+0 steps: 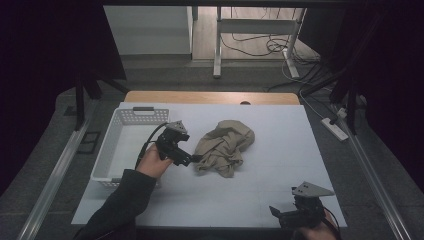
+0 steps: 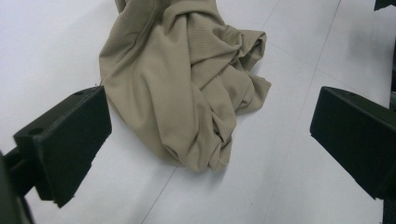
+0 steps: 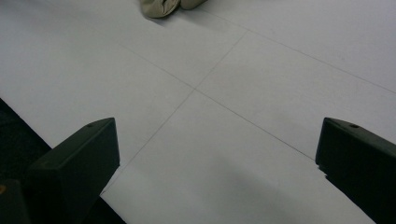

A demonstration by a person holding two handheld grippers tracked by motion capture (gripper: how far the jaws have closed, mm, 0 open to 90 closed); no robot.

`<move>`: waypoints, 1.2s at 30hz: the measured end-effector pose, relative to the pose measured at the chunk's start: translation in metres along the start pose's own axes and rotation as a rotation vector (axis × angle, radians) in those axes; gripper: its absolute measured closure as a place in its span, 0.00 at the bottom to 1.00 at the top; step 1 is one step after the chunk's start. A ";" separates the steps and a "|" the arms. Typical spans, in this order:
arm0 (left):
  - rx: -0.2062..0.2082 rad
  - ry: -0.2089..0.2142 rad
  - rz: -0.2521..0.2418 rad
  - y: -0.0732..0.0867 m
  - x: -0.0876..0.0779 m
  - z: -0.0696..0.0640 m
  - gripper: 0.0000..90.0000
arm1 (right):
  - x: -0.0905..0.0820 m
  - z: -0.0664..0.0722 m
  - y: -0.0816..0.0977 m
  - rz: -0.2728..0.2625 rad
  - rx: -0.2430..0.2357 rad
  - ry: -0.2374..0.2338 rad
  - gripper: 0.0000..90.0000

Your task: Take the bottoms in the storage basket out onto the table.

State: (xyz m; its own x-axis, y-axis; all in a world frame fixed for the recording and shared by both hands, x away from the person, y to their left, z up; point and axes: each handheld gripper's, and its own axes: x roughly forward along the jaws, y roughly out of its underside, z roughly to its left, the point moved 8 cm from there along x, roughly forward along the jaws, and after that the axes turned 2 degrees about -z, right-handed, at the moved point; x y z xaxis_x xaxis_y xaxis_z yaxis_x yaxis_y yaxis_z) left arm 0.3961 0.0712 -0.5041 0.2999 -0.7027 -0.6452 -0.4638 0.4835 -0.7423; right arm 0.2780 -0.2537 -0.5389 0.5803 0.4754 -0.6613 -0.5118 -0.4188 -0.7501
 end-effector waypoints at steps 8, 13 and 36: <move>0.002 0.003 -0.008 0.003 -0.004 -0.004 0.00 | -0.002 -0.002 -0.001 -0.020 0.033 -0.011 0.00; -0.007 0.015 -0.021 0.005 -0.008 -0.006 0.00 | -0.003 -0.003 -0.001 -0.024 0.040 -0.014 0.00; -0.062 0.015 -0.057 0.023 -0.026 -0.014 0.00 | -0.003 -0.005 -0.001 -0.026 0.059 0.000 0.00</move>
State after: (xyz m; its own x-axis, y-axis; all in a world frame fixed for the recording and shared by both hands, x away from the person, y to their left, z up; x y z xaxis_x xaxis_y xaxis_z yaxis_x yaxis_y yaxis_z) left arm 0.3661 0.0930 -0.5015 0.3154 -0.7362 -0.5988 -0.4973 0.4092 -0.7650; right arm 0.2804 -0.2588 -0.5363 0.5940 0.4856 -0.6414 -0.5330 -0.3596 -0.7659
